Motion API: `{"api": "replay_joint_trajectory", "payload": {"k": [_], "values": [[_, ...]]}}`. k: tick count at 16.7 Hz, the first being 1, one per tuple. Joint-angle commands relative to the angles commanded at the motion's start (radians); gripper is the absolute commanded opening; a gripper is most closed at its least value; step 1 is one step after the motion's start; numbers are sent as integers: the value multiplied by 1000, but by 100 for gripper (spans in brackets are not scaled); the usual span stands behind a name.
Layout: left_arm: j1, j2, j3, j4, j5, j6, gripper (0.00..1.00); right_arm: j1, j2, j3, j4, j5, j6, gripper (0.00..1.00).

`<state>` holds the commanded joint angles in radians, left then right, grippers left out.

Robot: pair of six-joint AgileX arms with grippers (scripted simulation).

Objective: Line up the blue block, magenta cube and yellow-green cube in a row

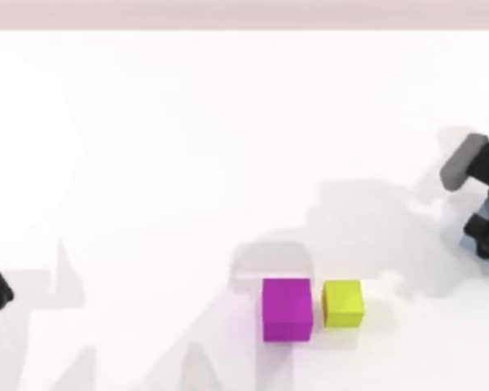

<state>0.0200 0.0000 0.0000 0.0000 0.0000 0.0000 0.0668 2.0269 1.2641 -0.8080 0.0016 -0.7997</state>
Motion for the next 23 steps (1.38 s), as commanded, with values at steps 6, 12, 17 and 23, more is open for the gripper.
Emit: {"api": "replay_joint_trajectory", "payload": {"k": [6,12,17,23], "values": [[0,0,0,0,0,0,100,0,0,0,0,0,0,0],[0,0,0,0,0,0,100,5,-34,53,-83,-3,0,0],[0,0,0,0,0,0,100,9,-104,153,-256,-3,0,0],[0,0,0,0,0,0,100,17,-95,168,-266,-3,6,0]]}}
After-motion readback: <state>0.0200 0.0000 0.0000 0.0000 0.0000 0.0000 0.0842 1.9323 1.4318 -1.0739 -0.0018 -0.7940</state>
